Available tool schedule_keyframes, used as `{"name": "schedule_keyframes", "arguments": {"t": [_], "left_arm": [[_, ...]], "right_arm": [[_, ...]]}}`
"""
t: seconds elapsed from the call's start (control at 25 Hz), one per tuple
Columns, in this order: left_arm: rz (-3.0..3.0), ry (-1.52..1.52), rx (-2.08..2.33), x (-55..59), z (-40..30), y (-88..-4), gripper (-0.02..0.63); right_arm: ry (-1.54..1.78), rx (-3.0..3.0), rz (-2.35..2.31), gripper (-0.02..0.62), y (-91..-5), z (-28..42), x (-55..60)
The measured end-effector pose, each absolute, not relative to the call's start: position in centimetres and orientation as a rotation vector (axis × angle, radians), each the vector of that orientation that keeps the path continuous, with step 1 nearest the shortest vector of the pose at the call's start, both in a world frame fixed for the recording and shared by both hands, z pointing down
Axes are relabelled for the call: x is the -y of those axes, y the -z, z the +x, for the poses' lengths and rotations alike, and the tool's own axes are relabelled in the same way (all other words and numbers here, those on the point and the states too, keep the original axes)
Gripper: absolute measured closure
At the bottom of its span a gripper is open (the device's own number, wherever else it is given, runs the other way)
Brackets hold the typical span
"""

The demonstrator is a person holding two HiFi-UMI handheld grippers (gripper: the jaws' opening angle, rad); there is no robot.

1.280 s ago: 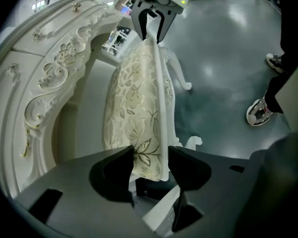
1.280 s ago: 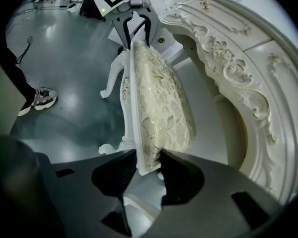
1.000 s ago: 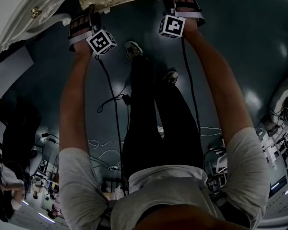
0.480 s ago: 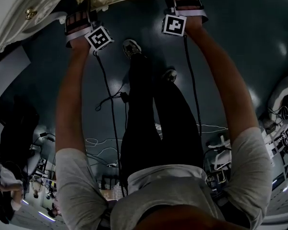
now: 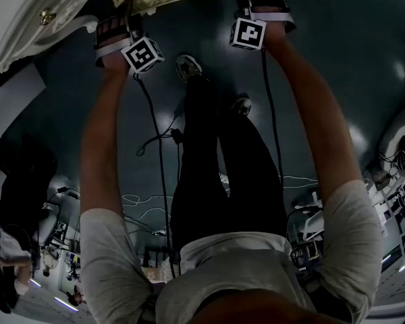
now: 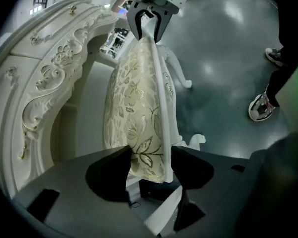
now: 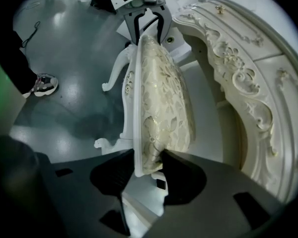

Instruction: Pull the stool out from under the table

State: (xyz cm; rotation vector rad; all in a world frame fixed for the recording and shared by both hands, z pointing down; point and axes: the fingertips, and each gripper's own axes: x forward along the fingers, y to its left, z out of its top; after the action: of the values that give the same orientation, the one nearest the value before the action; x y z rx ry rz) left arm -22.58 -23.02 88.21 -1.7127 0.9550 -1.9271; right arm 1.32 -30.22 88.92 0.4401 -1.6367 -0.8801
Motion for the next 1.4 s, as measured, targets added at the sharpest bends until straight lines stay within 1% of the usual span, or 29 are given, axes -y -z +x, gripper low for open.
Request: {"name": "schedule_keyframes", "arguments": {"t": [0.4, 1.08, 1.4], "left_arm": [[-1.699, 1.945, -0.949, 20.4, -22.2, -88.9, 0.35], [-1.696, 1.988, -0.994, 17.5, -19.9, -88.3, 0.351], [-1.691, 1.988, -0.999, 16.1, -20.2, -88.5, 0.353]], "right_arm": [[0.871, 1.645, 0.423, 0.408, -88.9, 2.3, 26.8], [0.881, 1.662, 0.401, 0.408, -89.0, 3.9, 25.0], [0.902, 1.649, 0.376, 0.408, -89.0, 3.8, 23.8]]}}
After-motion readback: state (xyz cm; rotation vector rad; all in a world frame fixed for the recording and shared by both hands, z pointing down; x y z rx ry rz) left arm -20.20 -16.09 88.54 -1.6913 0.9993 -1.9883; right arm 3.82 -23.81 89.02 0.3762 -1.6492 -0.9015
